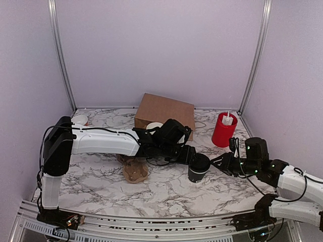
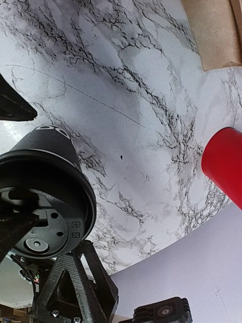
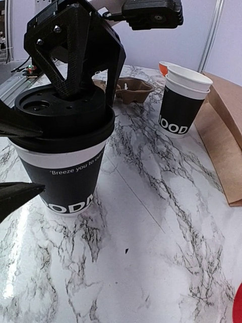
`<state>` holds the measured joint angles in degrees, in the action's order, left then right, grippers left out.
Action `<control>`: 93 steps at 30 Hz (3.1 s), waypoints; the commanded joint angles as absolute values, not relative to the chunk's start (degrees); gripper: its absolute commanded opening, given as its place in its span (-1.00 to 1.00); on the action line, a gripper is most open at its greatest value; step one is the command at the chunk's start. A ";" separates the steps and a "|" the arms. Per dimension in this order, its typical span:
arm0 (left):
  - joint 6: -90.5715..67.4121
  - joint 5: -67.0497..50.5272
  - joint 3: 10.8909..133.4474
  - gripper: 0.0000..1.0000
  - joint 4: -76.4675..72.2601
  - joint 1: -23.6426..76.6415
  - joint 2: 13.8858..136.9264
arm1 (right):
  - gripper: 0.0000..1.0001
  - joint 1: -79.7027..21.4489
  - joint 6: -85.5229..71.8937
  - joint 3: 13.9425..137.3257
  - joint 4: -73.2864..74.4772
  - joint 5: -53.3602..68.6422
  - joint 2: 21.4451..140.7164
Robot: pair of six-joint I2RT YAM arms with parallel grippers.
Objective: Pack the takeout coffee
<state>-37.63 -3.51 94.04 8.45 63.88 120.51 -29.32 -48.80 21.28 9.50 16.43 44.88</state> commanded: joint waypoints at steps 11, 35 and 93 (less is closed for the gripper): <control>-36.74 -3.13 95.01 0.25 11.65 64.34 122.34 | -0.47 -31.80 -48.31 22.01 9.01 17.14 46.77; -37.27 -4.01 93.96 0.25 10.76 64.29 122.03 | -0.58 -35.33 -46.91 20.02 14.82 11.31 48.35; -40.87 -2.09 86.86 0.25 7.91 61.80 113.89 | -0.27 -36.83 -42.45 30.52 1.99 15.73 64.89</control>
